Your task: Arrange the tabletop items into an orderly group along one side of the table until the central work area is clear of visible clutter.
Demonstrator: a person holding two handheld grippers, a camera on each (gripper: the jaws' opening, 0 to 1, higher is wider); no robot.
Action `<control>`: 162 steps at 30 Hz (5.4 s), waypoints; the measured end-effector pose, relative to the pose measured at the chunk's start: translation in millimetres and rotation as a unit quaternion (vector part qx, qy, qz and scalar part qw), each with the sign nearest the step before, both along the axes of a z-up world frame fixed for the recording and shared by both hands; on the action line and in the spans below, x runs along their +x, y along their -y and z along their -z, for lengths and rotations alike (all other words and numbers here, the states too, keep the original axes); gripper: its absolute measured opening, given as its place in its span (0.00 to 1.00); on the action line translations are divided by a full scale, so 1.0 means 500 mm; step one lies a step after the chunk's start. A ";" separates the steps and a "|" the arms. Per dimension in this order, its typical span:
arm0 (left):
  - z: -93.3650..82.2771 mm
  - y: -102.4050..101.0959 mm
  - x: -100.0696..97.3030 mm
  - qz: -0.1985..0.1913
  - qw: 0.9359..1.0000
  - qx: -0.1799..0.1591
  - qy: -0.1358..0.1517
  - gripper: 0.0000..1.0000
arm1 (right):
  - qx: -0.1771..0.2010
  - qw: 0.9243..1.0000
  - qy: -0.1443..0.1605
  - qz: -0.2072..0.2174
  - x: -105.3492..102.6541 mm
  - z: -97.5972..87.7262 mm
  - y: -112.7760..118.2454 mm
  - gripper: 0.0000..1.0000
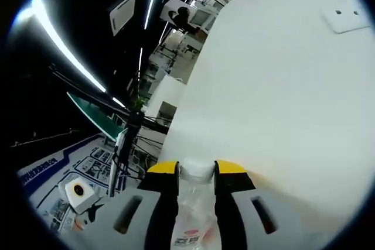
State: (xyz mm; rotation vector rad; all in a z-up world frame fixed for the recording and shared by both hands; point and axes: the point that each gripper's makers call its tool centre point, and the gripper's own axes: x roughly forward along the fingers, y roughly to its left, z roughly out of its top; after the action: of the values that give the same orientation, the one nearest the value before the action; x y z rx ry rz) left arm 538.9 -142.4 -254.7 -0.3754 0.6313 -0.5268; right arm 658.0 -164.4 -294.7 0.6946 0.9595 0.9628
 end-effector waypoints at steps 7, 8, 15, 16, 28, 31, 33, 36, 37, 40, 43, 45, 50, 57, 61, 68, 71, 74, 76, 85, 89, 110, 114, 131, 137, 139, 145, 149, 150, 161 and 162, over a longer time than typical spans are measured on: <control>-0.004 0.014 0.006 0.014 1.000 -0.009 0.003 0.60 | 0.003 1.000 0.023 -0.012 -0.009 -0.021 0.002 0.21; -0.004 0.017 0.007 0.017 1.000 -0.009 0.003 0.60 | 0.002 0.999 0.027 -0.016 -0.010 -0.024 0.002 0.21; 0.003 0.026 0.015 0.034 0.999 -0.007 0.001 0.60 | 0.001 0.997 0.065 -0.043 -0.025 -0.054 -0.002 0.20; 0.004 0.027 0.017 0.035 0.999 -0.007 0.001 0.60 | 0.004 0.996 0.071 -0.047 -0.027 -0.058 -0.003 0.20; 0.035 0.051 0.054 0.075 0.997 -0.023 -0.015 0.58 | 0.006 0.991 0.115 -0.065 -0.043 -0.098 -0.010 0.20; 0.041 0.055 0.061 0.083 0.996 -0.027 -0.020 0.58 | 0.003 0.990 0.124 -0.070 -0.042 -0.101 -0.009 0.20; 0.041 0.061 0.061 0.091 0.995 -0.029 -0.020 0.55 | 0.001 0.989 0.128 -0.072 -0.046 -0.106 -0.009 0.20; 0.046 0.073 0.057 0.108 0.993 -0.029 -0.023 0.51 | -0.001 0.987 0.142 -0.078 -0.053 -0.114 -0.010 0.20; 0.048 0.075 0.056 0.111 0.993 -0.027 -0.023 0.51 | -0.001 0.986 0.144 -0.079 -0.054 -0.115 -0.010 0.20; 0.051 0.079 0.051 0.119 0.992 -0.029 -0.026 0.45 | -0.002 0.985 0.149 -0.082 -0.057 -0.119 -0.011 0.20; 0.053 0.084 0.048 0.126 0.991 -0.040 -0.029 0.40 | -0.005 0.984 0.159 -0.085 -0.064 -0.126 -0.012 0.20; 0.052 0.085 0.047 0.128 0.991 -0.040 -0.027 0.40 | -0.006 0.983 0.161 -0.086 -0.065 -0.127 -0.010 0.20; 0.048 0.086 0.044 0.140 0.989 -0.041 -0.021 0.40 | -0.012 0.982 0.168 -0.087 -0.072 -0.132 -0.007 0.20; 0.042 0.093 0.043 0.141 0.989 -0.043 -0.020 0.39 | -0.016 0.979 0.182 -0.086 -0.078 -0.146 -0.004 0.19; 0.036 0.101 0.042 0.146 0.988 -0.038 -0.018 0.39 | -0.023 0.977 0.192 -0.091 -0.083 -0.155 0.001 0.19; 0.025 0.117 0.045 0.152 0.988 -0.040 -0.014 0.38 | -0.033 0.972 0.213 -0.097 -0.091 -0.176 0.015 0.19; 0.012 0.129 0.049 0.153 0.987 -0.047 -0.010 0.38 | -0.034 0.971 0.218 -0.095 -0.093 -0.190 0.026 0.19; 0.001 0.137 0.057 0.151 0.987 -0.053 -0.007 0.38 | -0.036 0.969 0.225 -0.095 -0.098 -0.201 0.040 0.19; -0.004 0.143 0.059 0.154 0.987 -0.052 -0.002 0.37 | -0.040 0.968 0.230 -0.095 -0.100 -0.207 0.048 0.19; -0.019 0.180 0.063 0.170 0.984 -0.053 0.007 0.37 | -0.043 0.965 0.246 -0.078 -0.100 -0.226 0.082 0.18; -0.038 0.193 0.068 0.176 0.982 -0.058 0.016 0.37 | -0.041 0.964 0.254 -0.068 -0.097 -0.245 0.098 0.18; -0.082 0.246 0.108 0.230 0.970 -0.040 0.062 0.37 | -0.073 0.941 0.330 -0.037 -0.072 -0.301 0.149 0.18; -0.086 0.251 0.115 0.239 0.968 -0.037 0.072 0.37 | -0.083 0.932 0.352 -0.035 -0.068 -0.308 0.150 0.18; -0.069 0.249 0.145 0.269 0.956 -0.011 0.113 0.38 | -0.112 0.908 0.404 -0.010 -0.055 -0.296 0.147 0.18; -0.054 0.244 0.155 0.279 0.951 0.003 0.129 0.38 | -0.127 0.893 0.431 -0.002 -0.055 -0.286 0.140 0.18; -0.048 0.244 0.156 0.283 0.950 0.008 0.131 0.38 | -0.134 0.886 0.443 -0.003 -0.054 -0.280 0.137 0.18; -0.034 0.242 0.160 0.288 0.948 0.015 0.132 0.38 | -0.138 0.886 0.443 0.011 -0.051 -0.264 0.138 0.18; -0.027 0.239 0.164 0.291 0.947 0.019 0.134 0.38 | -0.140 0.884 0.446 0.015 -0.049 -0.258 0.136 0.18; -0.026 0.239 0.164 0.292 0.947 0.019 0.134 0.38 | -0.141 0.883 0.447 0.014 -0.050 -0.257 0.135 0.18; -0.016 0.235 0.170 0.298 0.944 0.028 0.140 0.38 | -0.151 0.876 0.457 0.023 -0.046 -0.248 0.136 0.18; -0.015 0.235 0.170 0.299 0.944 0.029 0.140 0.38 | -0.152 0.876 0.457 0.023 -0.046 -0.248 0.136 0.18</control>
State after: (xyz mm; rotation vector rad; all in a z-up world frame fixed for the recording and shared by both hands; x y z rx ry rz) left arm 623.9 -259.9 -247.1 -0.0390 0.4761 -1.1184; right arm 635.0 -232.3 -170.9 -0.0484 0.2261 0.9199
